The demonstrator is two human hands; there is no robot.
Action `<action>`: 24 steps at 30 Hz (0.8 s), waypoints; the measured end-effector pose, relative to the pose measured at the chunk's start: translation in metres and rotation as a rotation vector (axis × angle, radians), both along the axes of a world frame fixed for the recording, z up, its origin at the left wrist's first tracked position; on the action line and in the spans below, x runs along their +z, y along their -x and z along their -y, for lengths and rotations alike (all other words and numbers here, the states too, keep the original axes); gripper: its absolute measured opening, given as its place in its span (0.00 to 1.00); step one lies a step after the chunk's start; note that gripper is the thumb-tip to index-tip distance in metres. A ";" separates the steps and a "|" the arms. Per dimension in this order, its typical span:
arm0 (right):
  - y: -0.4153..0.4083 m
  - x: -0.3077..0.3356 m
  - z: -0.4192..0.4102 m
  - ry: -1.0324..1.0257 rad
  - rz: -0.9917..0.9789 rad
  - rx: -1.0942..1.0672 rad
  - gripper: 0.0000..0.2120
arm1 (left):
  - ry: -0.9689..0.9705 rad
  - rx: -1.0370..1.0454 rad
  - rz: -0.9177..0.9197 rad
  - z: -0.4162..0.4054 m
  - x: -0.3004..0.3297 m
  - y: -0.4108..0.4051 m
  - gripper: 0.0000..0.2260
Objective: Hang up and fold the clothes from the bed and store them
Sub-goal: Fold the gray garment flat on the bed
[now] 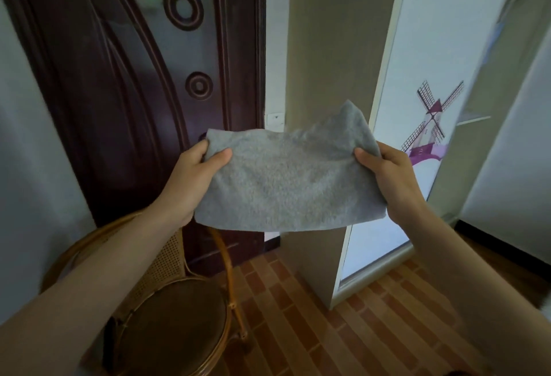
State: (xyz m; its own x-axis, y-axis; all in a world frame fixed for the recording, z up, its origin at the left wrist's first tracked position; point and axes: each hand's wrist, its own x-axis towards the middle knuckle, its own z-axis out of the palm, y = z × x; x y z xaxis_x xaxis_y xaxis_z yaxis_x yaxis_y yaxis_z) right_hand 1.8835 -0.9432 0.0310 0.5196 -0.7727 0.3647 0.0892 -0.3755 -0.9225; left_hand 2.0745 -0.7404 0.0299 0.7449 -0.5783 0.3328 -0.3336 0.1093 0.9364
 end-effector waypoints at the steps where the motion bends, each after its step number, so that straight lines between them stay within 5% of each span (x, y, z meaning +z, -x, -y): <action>1: -0.010 0.003 0.006 -0.006 0.003 -0.028 0.06 | 0.006 -0.029 0.003 0.013 0.003 -0.015 0.05; 8: -0.017 0.004 0.048 -0.062 -0.008 -0.311 0.05 | 0.013 -0.286 -0.027 0.126 0.001 -0.065 0.04; 24: 0.073 -0.017 0.178 -0.092 -0.025 -0.704 0.07 | -0.038 -0.715 -0.093 0.369 -0.017 -0.007 0.04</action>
State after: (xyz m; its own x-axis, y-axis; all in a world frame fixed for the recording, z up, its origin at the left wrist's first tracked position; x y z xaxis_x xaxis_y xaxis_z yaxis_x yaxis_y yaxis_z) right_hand 1.8108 -1.1216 0.0143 -0.1073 -0.9552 0.2759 -0.1676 -0.2562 -0.9520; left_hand 2.0811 -1.1097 0.0128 0.2041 -0.9449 0.2561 -0.1111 0.2376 0.9650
